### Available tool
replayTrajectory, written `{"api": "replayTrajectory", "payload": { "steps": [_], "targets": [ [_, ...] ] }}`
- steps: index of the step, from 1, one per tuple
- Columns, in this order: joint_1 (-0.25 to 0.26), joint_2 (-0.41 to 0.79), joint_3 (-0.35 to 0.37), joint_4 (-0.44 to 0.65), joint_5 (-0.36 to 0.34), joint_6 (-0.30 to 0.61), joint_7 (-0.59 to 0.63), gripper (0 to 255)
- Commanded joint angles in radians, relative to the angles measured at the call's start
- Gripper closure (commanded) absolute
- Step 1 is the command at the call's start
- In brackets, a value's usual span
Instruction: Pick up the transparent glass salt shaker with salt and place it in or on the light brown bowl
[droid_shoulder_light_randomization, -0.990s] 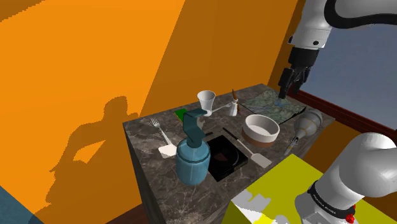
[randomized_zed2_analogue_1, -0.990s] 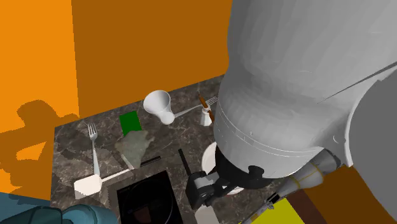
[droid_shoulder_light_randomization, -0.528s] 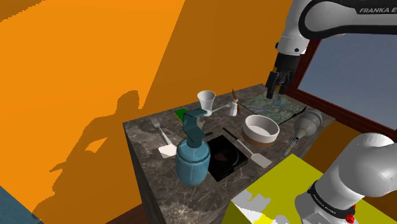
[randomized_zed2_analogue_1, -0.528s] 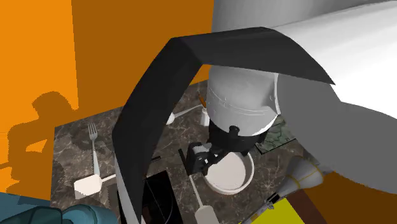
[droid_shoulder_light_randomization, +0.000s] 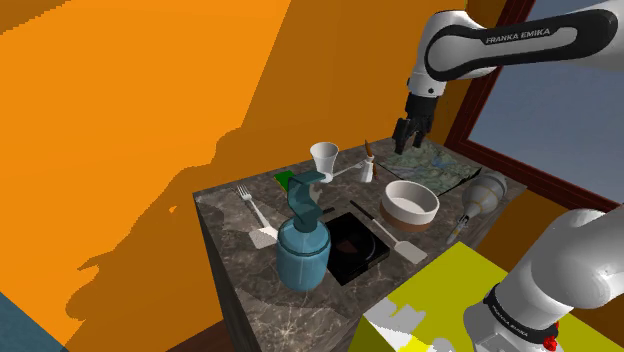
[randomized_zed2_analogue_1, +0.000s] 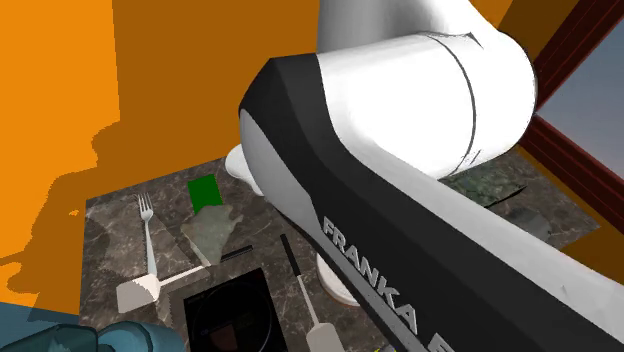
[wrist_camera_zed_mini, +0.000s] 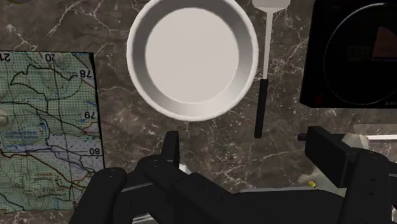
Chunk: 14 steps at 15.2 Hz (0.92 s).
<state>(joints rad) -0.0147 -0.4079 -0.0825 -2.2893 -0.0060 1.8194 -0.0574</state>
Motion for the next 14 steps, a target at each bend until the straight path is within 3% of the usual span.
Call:
{"api": "replayTrajectory", "payload": {
  "steps": [1,14],
  "targets": [
    [-0.002,0.075,-0.009,0.028,-0.004,0.053,-0.016,0],
    [-0.031,0.535,-0.056,0.343,0.009,0.231,-0.125,0]
  ]
}}
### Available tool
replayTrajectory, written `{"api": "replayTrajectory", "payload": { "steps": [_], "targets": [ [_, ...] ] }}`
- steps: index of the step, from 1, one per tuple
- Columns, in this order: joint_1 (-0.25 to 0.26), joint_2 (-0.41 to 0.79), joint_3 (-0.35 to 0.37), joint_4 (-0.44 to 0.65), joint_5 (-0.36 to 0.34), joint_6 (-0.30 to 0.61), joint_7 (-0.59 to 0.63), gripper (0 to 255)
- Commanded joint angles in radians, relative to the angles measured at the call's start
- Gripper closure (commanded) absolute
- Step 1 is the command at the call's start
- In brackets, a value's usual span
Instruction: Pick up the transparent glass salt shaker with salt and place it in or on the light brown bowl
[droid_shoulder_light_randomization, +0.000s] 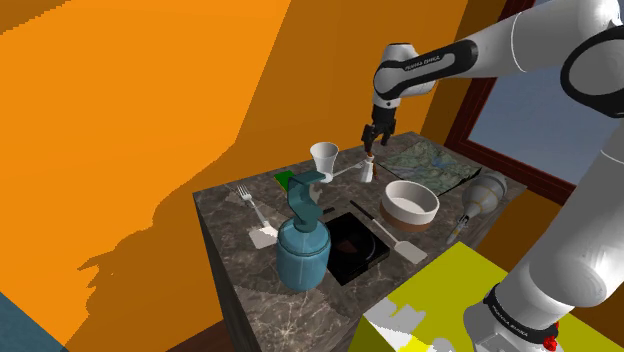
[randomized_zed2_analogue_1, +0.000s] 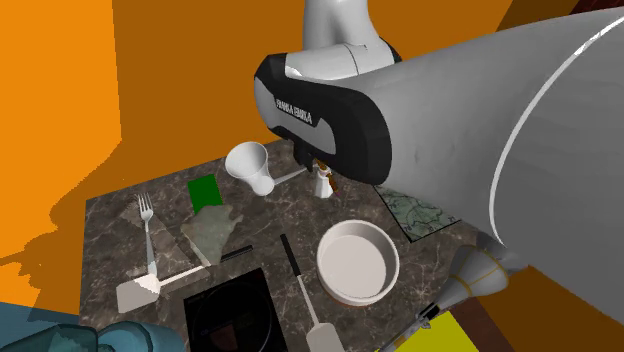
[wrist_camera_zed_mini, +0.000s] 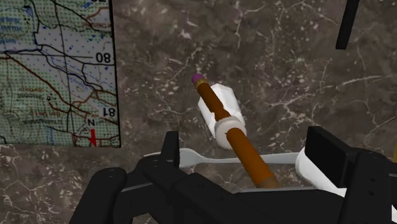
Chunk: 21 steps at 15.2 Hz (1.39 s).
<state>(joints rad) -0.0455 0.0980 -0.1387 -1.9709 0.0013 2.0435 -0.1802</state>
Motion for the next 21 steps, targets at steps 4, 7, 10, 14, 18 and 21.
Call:
{"api": "replayTrajectory", "payload": {
  "steps": [4,7,10,14,18,21],
  "targets": [
    [-0.001,0.048,0.001,-0.007,0.005,0.058,-0.005,0],
    [-0.002,0.064,0.001,-0.029,0.008,0.095,-0.006,0],
    [-0.002,0.067,0.001,-0.032,0.008,0.102,-0.007,0],
    [-0.002,0.067,0.001,-0.032,0.008,0.102,-0.007,0],
    [-0.002,0.067,0.001,-0.032,0.008,0.102,-0.007,255],
    [-0.002,0.067,0.001,-0.033,0.008,0.102,-0.007,255]
  ]
}}
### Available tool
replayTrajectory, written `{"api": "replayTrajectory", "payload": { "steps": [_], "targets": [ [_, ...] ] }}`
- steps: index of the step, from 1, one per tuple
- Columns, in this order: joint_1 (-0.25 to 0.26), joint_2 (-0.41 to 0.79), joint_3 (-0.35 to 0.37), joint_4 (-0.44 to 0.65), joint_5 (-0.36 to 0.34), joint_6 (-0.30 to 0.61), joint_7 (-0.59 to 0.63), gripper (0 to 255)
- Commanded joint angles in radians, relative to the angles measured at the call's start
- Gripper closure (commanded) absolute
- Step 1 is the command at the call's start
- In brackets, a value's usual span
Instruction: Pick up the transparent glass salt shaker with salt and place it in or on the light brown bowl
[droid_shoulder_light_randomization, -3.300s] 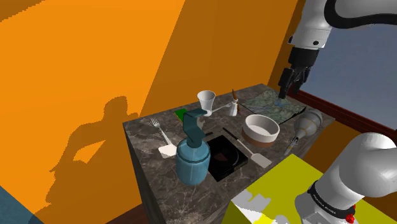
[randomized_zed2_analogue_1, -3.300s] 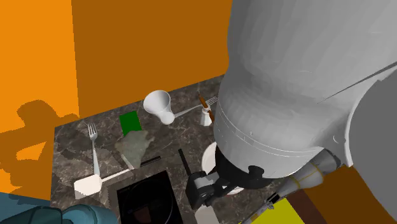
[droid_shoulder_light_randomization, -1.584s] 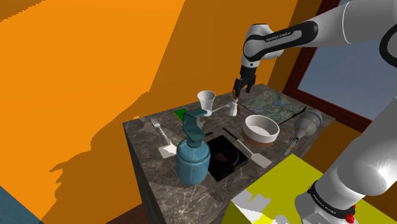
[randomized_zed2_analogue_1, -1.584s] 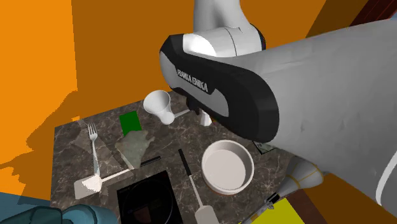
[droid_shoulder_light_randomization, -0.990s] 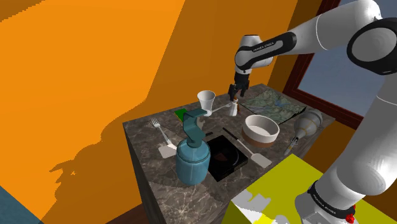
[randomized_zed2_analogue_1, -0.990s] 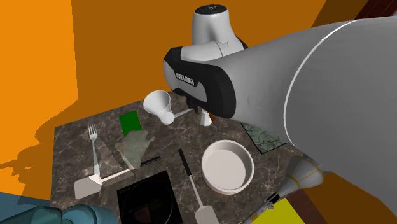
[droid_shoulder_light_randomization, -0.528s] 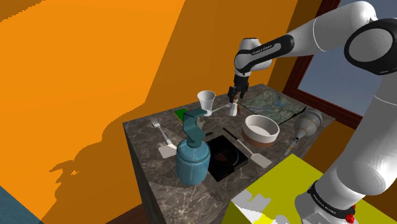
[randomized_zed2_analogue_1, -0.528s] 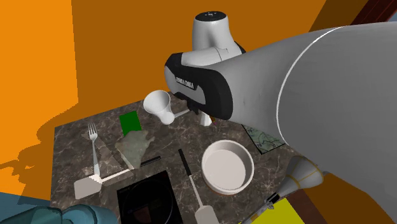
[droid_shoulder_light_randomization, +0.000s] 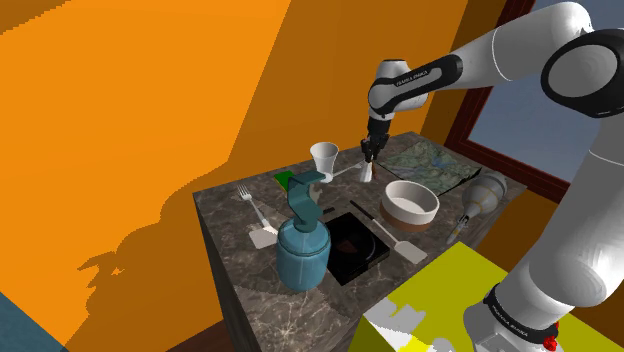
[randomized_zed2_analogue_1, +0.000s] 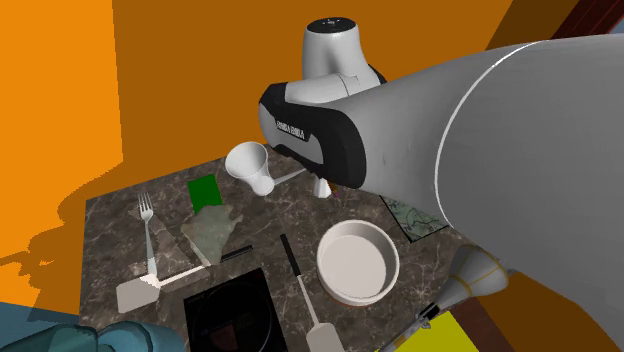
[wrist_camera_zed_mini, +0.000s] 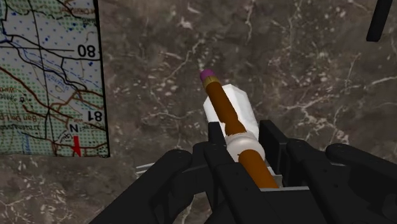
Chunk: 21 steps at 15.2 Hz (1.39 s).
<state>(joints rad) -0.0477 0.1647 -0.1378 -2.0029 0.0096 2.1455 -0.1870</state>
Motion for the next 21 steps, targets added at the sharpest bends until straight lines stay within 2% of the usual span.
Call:
{"api": "replayTrajectory", "payload": {
  "steps": [1,4,21],
  "targets": [
    [0.000,0.000,0.000,0.000,0.000,0.000,0.000,255],
    [0.000,0.001,0.000,0.000,0.000,0.000,0.000,255],
    [0.002,-0.076,-0.001,0.138,-0.012,-0.214,0.006,255]
  ]
}}
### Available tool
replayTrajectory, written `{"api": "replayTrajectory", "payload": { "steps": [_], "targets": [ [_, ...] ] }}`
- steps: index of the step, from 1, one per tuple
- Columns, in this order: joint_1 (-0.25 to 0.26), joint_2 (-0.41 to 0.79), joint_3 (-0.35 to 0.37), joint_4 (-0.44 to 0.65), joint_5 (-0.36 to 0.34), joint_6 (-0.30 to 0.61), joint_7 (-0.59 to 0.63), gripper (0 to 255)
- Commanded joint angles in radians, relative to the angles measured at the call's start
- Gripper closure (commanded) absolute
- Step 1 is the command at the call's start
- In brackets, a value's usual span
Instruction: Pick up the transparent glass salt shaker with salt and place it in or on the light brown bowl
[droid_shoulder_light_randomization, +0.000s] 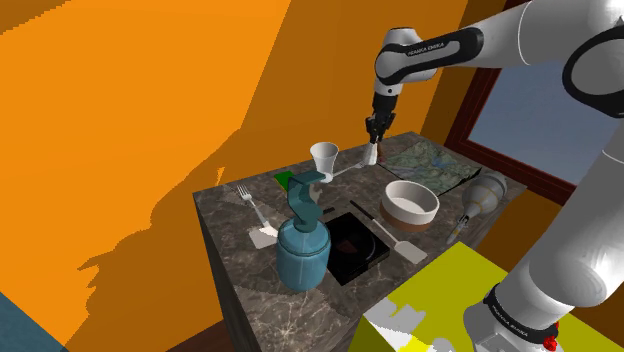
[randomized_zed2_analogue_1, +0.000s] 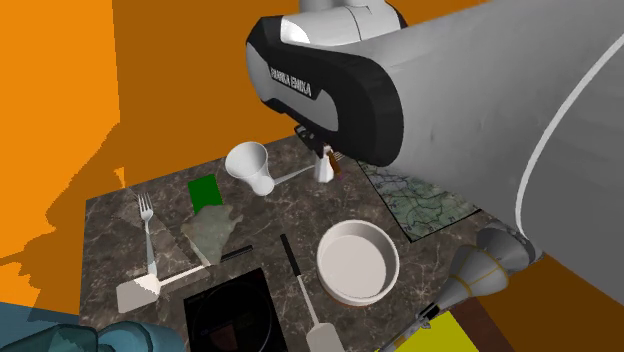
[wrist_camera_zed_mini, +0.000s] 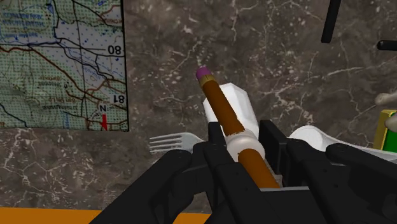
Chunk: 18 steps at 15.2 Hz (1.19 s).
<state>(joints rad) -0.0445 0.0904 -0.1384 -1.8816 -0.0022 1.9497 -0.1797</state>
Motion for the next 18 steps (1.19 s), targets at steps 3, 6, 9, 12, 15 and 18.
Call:
{"api": "replayTrajectory", "payload": {
  "steps": [3,6,9,12,15,18],
  "targets": [
    [0.000,-0.009,-0.001,0.047,-0.001,-0.057,-0.001,255],
    [0.000,-0.015,-0.001,0.081,-0.002,-0.096,-0.001,255],
    [0.000,-0.019,-0.001,0.117,-0.002,-0.135,-0.001,255],
    [0.000,-0.020,-0.001,0.155,-0.003,-0.175,-0.001,255],
    [0.004,-0.103,0.002,0.075,-0.014,-0.177,0.008,255],
    [0.008,-0.225,0.008,-0.041,-0.030,-0.182,0.022,255]
  ]
}}
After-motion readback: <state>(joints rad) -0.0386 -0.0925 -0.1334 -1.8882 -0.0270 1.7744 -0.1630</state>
